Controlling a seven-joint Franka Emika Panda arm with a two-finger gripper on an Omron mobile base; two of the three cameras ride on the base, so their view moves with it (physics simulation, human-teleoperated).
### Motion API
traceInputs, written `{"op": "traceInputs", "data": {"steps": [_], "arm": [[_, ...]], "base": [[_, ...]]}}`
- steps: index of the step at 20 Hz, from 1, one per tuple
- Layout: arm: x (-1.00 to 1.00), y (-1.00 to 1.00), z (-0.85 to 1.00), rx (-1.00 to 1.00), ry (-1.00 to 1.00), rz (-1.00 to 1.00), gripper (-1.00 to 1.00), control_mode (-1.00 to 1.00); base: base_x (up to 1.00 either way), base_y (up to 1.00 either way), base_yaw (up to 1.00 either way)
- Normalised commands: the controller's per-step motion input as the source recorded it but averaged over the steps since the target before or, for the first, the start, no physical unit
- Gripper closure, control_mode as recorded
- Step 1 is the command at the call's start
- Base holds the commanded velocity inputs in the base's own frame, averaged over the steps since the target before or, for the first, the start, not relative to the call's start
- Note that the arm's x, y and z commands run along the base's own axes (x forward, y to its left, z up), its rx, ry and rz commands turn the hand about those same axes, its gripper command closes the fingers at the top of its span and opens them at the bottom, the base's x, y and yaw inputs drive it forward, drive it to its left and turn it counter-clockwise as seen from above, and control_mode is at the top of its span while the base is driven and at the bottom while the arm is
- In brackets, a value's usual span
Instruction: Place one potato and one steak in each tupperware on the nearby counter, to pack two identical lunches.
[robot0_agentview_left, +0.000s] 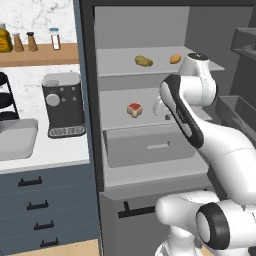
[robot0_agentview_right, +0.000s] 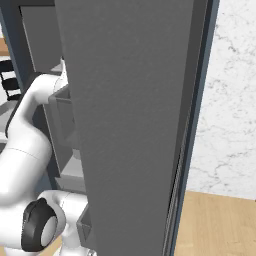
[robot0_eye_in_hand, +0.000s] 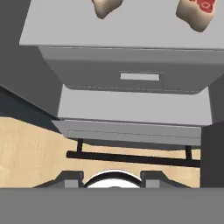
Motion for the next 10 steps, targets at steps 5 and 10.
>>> {"op": "traceInputs", "data": {"steps": [5,10], "arm": [[-0.30,0.00,0.00,0.00,0.00,0.00,-1.00,-1.00],[-0.60,-0.05,0.00,0.00,0.00,0.00,-1.00,-1.00]], "base": [[0.00,0.00,0.00],[0.00,0.00,0.00]]}}
